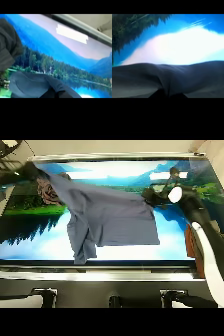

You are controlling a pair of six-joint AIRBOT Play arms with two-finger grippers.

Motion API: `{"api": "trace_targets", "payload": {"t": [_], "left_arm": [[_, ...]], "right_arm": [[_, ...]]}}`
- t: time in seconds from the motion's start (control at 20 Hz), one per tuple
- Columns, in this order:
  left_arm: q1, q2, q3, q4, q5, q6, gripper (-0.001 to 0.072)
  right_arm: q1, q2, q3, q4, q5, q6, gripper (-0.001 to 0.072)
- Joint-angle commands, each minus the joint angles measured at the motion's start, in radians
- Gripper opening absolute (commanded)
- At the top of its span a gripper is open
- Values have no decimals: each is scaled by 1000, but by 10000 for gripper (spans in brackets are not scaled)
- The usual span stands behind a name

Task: Fold the shirts.

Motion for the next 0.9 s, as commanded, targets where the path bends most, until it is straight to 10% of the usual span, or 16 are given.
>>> {"api": "trace_targets", "payload": {"t": [0.0,0.15,0.25,0.3,0.55,0.85], "left_arm": [[-26,-137,-3,-35,-137,9,23],[-39,-178,-3,-33,-241,4,75],[-26,-173,14,-32,-335,5,682],[0,-170,40,-16,-428,4,720],[135,-82,-76,180,-813,4,611],[141,206,-855,35,-454,111,601]], "right_arm": [[2,-126,-5,103,-49,13,59],[1,-137,-3,114,-50,13,68],[-39,-105,25,184,-8,-59,639],[-76,-82,52,219,44,-158,697],[-374,39,116,180,515,-359,677],[-458,36,82,32,770,-426,674]]}}
